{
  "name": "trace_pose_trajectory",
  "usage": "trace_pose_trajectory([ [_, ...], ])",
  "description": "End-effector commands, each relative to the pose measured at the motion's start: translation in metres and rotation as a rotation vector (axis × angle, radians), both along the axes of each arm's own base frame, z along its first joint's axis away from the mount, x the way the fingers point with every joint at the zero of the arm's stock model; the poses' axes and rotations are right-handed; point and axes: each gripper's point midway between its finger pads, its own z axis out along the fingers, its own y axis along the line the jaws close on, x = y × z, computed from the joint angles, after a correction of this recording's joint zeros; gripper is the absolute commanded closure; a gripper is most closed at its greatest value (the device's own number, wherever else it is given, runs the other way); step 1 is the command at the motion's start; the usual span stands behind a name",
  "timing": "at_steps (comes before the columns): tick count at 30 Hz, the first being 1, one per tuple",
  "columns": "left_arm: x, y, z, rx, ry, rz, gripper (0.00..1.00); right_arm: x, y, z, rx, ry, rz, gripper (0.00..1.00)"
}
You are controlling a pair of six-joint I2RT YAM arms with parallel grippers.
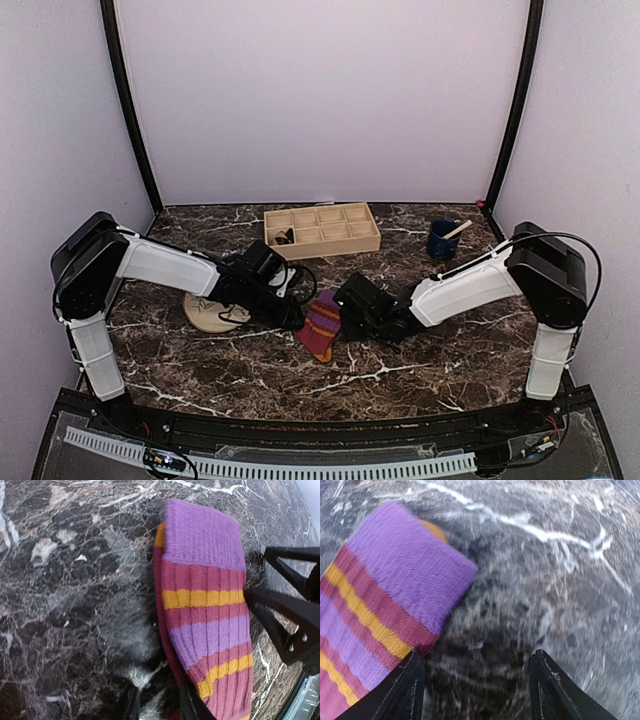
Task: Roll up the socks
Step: Rotate the sock at the center of the board.
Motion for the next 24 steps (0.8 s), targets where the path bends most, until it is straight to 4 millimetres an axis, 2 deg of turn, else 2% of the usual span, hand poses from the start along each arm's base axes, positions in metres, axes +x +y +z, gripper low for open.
trace_pose_trajectory([
  [1,-0.021,0.024,-0.009,0.102,0.049,0.034,0.7,0.012,0.003,-0.012,-0.027,0.028,0.049,0.34],
  [8,-0.035,0.038,-0.01,0.142,0.064,0.081,0.69,0.033,0.012,-0.014,-0.037,0.023,0.085,0.34],
  [13,-0.045,0.041,-0.008,0.143,0.071,0.086,0.69,0.044,0.016,-0.017,-0.044,0.022,0.102,0.35],
  [18,-0.052,0.043,-0.001,0.16,0.063,0.087,0.69,0.052,0.008,-0.024,-0.065,0.03,0.101,0.34],
  [21,-0.049,0.047,0.014,0.169,0.021,0.098,0.69,0.058,0.006,-0.007,-0.07,-0.01,0.1,0.34],
  [24,-0.039,0.048,0.036,0.157,-0.066,0.088,0.69,0.052,0.001,0.009,-0.081,-0.04,0.139,0.34],
])
